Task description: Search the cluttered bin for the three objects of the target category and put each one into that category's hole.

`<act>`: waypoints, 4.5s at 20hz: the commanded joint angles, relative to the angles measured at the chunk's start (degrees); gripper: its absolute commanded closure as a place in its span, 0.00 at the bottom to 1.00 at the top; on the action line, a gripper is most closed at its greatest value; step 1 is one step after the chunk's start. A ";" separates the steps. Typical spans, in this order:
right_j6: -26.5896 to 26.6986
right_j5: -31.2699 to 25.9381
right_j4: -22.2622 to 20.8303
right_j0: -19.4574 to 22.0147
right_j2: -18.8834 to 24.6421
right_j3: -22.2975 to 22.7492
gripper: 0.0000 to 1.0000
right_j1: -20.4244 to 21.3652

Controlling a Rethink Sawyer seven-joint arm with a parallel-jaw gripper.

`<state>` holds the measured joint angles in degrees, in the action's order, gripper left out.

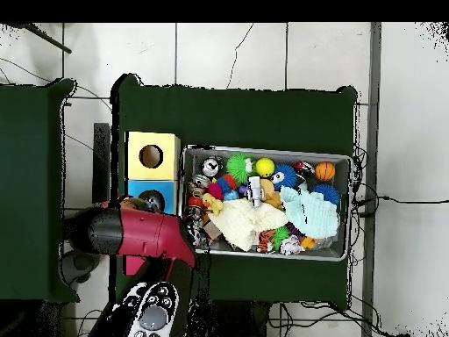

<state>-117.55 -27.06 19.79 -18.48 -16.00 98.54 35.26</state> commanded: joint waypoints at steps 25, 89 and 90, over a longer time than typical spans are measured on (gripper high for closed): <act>-10.50 -1.98 2.29 1.94 4.81 5.48 0.00 -0.56; -7.89 -15.20 -1.60 5.89 2.59 -3.17 0.00 1.27; -7.91 -14.54 -1.57 5.81 2.74 -2.66 0.00 1.28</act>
<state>-117.55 -46.81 19.29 -13.16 -16.78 88.11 37.33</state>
